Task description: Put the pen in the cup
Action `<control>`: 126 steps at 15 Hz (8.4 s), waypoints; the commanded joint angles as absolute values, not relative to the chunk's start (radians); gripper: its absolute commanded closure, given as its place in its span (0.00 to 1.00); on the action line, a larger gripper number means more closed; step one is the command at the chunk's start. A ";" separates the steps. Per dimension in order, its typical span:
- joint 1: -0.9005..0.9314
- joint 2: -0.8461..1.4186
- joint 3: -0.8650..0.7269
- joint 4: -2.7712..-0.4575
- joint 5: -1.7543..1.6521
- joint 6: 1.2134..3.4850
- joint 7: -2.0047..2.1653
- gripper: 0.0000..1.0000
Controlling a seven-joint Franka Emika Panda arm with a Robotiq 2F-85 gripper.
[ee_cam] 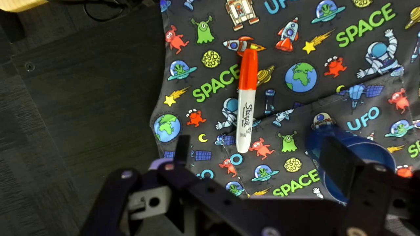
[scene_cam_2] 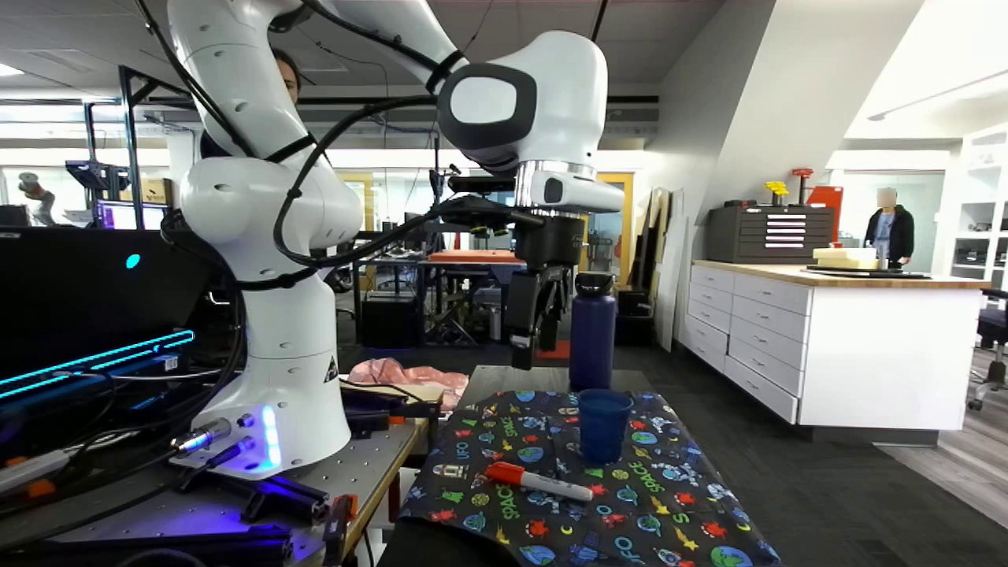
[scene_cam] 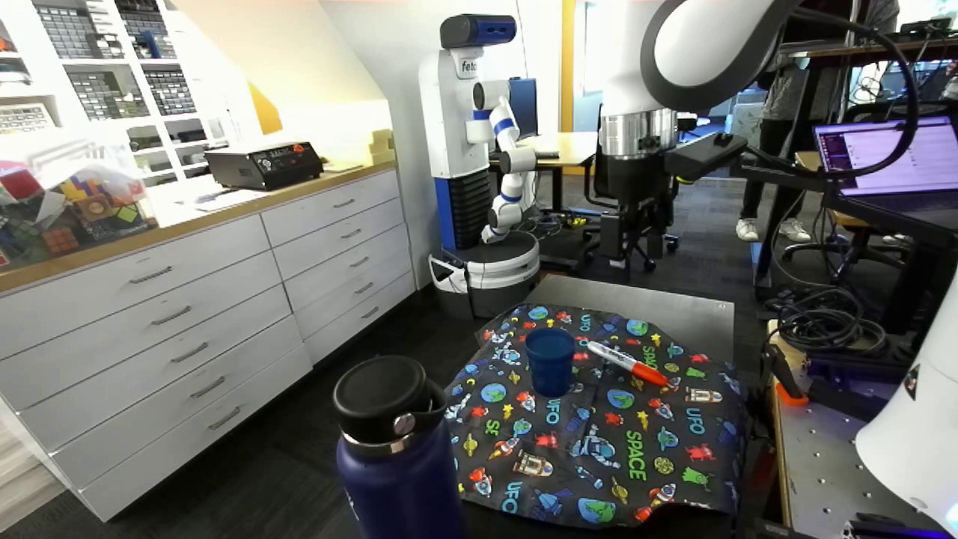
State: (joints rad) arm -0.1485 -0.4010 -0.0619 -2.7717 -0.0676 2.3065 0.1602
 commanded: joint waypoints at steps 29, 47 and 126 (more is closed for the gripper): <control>-0.174 -0.252 -0.136 -2.771 -0.013 2.416 0.068 0.00; -0.103 -0.105 -0.112 -2.771 0.117 2.602 -0.015 0.00; -0.135 0.095 -0.113 -2.677 0.158 2.727 -0.046 0.93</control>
State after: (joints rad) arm -0.1439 0.1545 -0.0888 -2.6653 0.2208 2.7475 -0.1050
